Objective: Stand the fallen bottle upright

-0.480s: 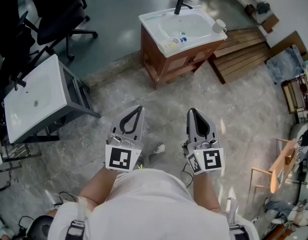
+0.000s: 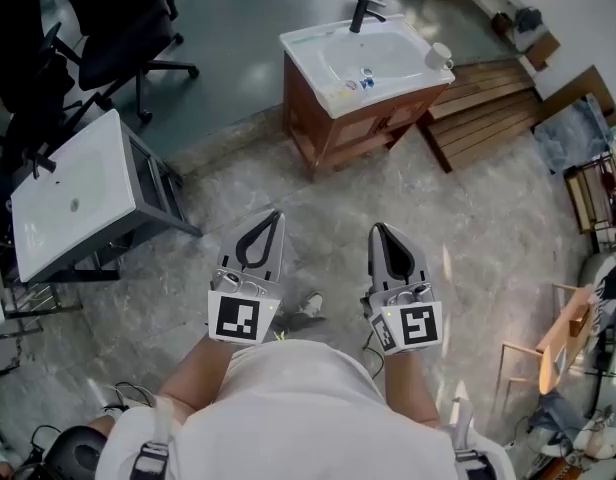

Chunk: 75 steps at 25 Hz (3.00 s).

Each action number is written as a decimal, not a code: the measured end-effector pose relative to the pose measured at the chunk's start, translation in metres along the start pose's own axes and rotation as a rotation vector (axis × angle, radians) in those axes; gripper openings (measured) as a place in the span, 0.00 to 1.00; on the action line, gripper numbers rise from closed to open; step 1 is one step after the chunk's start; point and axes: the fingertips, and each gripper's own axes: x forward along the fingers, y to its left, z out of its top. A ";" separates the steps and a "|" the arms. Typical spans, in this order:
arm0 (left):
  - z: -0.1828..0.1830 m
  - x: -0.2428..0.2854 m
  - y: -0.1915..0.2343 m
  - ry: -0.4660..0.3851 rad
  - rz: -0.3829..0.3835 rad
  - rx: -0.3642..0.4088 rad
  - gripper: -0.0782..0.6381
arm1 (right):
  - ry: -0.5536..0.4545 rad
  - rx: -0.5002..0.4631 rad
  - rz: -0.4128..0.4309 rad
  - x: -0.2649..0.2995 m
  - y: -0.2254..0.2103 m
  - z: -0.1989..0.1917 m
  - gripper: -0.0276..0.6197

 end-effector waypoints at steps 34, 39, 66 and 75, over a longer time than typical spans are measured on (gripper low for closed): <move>-0.046 0.233 0.056 0.050 -0.018 0.013 0.13 | 0.129 0.033 0.070 0.167 -0.142 -0.034 0.10; -0.044 0.281 0.102 0.025 -0.004 0.013 0.13 | 0.122 0.013 0.090 0.231 -0.151 -0.022 0.10; -0.043 0.458 0.098 0.094 -0.008 0.072 0.13 | 0.091 0.008 0.145 0.362 -0.296 0.010 0.10; -0.067 0.485 0.108 0.165 0.087 0.074 0.13 | 0.125 0.035 0.229 0.391 -0.320 -0.009 0.10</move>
